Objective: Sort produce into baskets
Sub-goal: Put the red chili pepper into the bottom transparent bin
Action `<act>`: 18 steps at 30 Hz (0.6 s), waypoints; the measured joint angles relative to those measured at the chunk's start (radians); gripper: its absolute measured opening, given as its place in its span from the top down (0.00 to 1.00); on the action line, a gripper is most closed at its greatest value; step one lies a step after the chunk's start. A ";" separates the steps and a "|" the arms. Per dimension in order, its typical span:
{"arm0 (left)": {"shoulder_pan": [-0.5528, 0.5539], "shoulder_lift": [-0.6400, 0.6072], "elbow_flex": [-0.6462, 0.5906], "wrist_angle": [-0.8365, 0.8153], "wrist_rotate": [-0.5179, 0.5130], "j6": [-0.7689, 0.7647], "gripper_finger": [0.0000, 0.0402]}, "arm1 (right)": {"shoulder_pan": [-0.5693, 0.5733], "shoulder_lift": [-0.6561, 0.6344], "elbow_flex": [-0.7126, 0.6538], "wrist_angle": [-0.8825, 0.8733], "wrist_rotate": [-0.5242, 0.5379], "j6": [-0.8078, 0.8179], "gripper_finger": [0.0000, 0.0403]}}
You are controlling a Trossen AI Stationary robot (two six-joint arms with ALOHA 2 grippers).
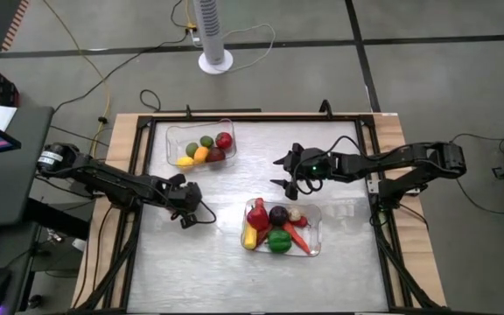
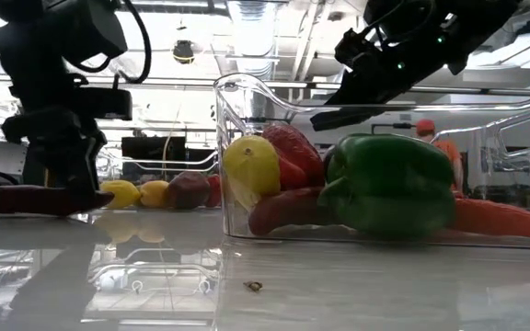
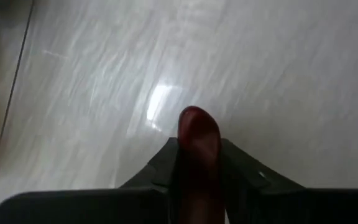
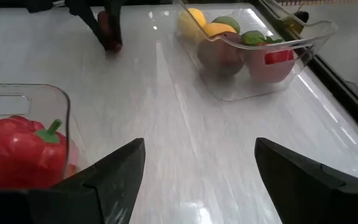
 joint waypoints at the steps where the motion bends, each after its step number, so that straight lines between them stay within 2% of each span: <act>1: 0.000 0.000 0.007 0.001 0.000 0.004 0.84 | 0.000 0.000 0.000 0.000 0.014 -0.002 0.18; 5: 0.000 0.000 0.065 0.108 0.002 0.048 0.81 | 0.000 0.000 0.000 -0.003 0.069 -0.005 0.18; 11: 0.000 0.000 0.175 0.342 0.013 0.210 0.80 | 0.000 0.000 0.000 -0.004 0.071 -0.006 0.18; 18: 0.000 0.054 0.202 0.852 0.196 0.352 0.78 | -0.006 0.000 -0.001 -0.004 0.070 -0.012 0.18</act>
